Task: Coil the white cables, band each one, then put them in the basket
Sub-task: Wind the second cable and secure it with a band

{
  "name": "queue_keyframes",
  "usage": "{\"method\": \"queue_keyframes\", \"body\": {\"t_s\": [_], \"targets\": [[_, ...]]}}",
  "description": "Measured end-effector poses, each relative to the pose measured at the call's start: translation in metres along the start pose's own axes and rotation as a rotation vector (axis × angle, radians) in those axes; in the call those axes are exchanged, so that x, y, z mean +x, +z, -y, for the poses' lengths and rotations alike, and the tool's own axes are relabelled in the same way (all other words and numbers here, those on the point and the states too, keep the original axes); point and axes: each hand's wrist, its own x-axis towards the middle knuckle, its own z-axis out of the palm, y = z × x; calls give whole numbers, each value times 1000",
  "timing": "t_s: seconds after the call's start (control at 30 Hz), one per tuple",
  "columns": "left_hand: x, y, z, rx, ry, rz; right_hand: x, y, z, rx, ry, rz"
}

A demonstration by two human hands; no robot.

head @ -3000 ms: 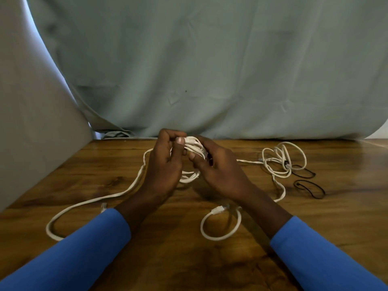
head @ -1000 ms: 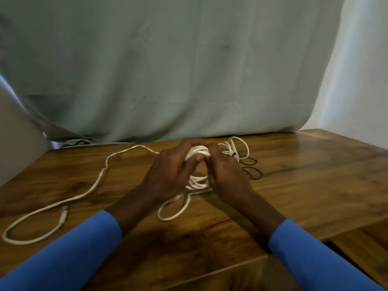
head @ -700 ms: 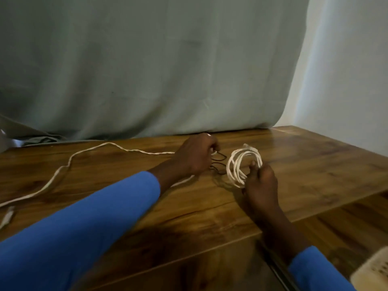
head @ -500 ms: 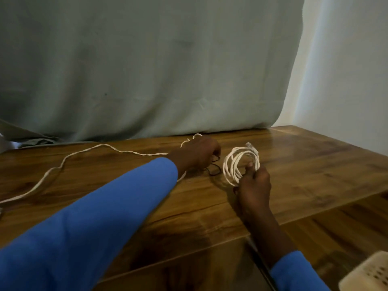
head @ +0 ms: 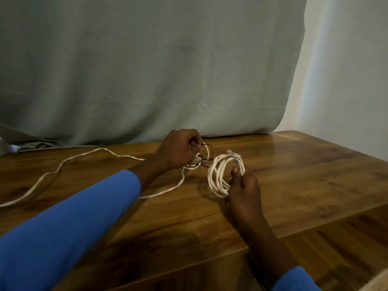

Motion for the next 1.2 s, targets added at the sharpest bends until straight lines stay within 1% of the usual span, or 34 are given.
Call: {"method": "queue_keyframes", "body": {"t_s": [0.13,0.27,0.37,0.5,0.57,0.6,0.7,0.73,0.77,0.8,0.87,0.9,0.93,0.97,1.03,1.2], "targets": [[-34,-57,11,-207,-78,-110,-12,10,14,10,-185,137],[-71,-100,28,-377,-169,-220,-15,45,30,-170,-369,313],[-91,-120,45,-631,-263,-273,-7,92,54,-283,-553,375],[-102,-147,75,-1053,-431,-402,1,156,74,-358,-599,463],[-110,-159,100,-1173,-478,-468,4,182,74,-432,-613,517],[-114,-164,113,-1176,-495,-481,5,194,74,-475,-614,550],[-121,-170,136,-1091,-512,-413,5,229,67,-594,-643,627],[-123,-171,139,-1046,-497,-383,4,239,63,-620,-645,642],[-124,-172,142,-951,-452,-364,1,248,60,-624,-632,653],[-125,-173,146,-782,-372,-348,-1,255,56,-616,-612,657],[-128,-176,153,-333,-160,-293,-7,265,49,-607,-583,660],[-130,-176,155,-150,-66,-259,-9,268,47,-606,-586,662],[-131,-176,158,-34,-8,-219,-10,270,46,-600,-589,668],[-131,-176,160,21,22,-183,-10,270,45,-589,-586,676],[-130,-174,163,49,32,-134,-11,267,44,-559,-585,685],[-132,-172,167,20,-53,-42,-10,264,40,-615,-643,670]]}}
